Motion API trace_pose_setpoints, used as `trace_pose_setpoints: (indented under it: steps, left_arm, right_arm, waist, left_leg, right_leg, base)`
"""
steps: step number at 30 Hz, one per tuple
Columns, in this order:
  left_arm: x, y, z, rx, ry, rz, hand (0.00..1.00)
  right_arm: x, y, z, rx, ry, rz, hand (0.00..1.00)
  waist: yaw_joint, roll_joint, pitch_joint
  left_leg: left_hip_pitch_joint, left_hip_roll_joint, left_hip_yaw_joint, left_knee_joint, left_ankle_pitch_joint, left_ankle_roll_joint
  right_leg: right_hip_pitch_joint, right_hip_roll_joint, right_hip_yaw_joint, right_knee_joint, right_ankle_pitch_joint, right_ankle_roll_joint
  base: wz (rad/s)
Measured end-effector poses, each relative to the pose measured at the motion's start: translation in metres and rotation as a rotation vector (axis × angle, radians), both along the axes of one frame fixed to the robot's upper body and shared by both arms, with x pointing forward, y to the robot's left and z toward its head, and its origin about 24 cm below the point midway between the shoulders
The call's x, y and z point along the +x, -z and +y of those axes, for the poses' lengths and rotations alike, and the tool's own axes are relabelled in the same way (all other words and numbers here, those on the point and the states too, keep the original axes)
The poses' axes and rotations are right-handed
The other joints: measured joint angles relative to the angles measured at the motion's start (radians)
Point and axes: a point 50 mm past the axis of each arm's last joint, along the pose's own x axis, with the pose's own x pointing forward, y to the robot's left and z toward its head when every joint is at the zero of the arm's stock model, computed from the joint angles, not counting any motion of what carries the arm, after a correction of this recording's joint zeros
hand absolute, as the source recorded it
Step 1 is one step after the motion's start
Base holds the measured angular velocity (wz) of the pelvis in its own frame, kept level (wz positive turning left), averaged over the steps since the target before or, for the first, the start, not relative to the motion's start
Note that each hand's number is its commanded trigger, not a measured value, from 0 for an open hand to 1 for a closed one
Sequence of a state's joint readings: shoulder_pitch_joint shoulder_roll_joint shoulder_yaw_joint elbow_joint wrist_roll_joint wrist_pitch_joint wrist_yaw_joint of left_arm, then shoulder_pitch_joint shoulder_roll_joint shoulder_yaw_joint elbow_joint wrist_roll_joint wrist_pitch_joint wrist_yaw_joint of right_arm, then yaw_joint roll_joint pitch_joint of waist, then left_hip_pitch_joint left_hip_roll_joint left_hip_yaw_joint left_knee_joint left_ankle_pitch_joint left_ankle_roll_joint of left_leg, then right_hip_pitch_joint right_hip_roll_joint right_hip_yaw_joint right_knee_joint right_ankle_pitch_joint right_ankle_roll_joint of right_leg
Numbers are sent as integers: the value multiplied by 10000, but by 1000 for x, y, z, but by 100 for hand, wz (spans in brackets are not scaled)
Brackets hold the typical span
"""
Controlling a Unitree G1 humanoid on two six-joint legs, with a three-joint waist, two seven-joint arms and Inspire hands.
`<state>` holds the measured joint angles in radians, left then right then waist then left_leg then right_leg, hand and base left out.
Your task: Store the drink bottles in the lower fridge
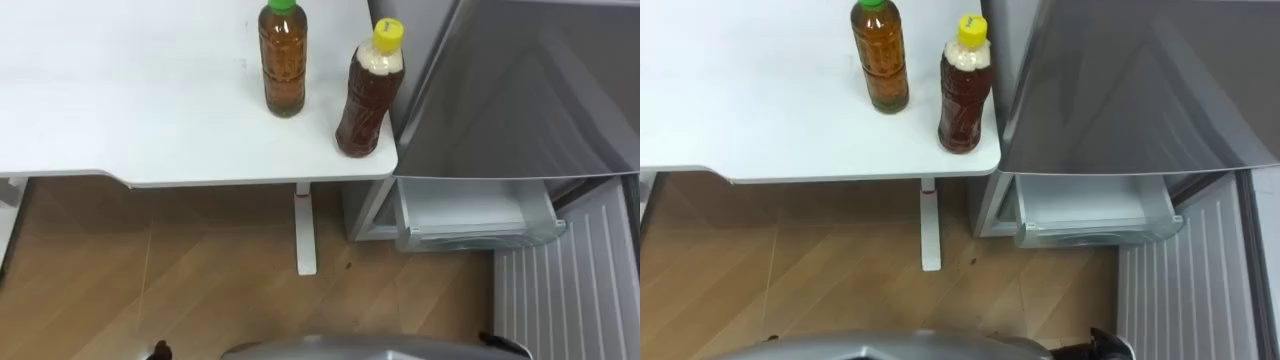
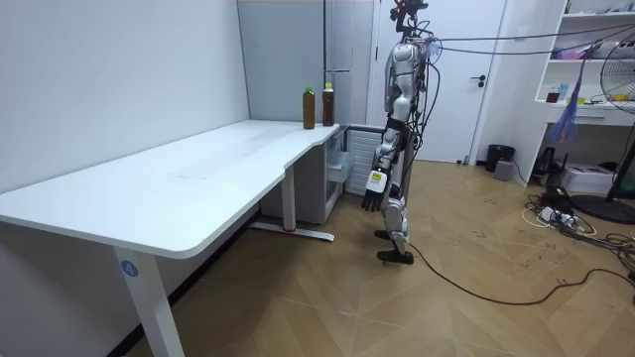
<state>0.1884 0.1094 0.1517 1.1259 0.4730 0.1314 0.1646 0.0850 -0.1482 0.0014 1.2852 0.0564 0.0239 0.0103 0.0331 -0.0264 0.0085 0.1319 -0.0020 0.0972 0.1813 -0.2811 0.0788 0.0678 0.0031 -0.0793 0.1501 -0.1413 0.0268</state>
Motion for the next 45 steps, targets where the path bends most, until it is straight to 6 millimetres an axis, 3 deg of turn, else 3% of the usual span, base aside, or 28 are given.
trace_pose_setpoints:
  steps: [22,34,45]
  left_arm:
    - [-14,2,-1,-4,-713,529,0]
    - [-18,0,5,236,-4483,-566,0]
    - [-29,-8,26,1521,-10061,-2330,0]
  right_arm:
    - [-1,0,0,105,298,-7,0]
    - [-7,1,0,291,458,352,0]
    - [-18,1,-3,336,1296,587,0]
  waist:
    - [-130,65,-11]
    - [-43,35,-47]
    - [175,59,-44]
  left_leg:
    - [11,46,-198,14,-17,-70]
    - [24,37,-264,149,-9,-81]
    - [150,42,-350,12,-6,-89]
  right_leg:
    - [151,13,-338,-11,-28,-65]
    - [205,-9,-415,-10,-28,-65]
    - [309,-34,-868,10,-27,-68]
  base:
    - [3]
    - [1]
    - [1]
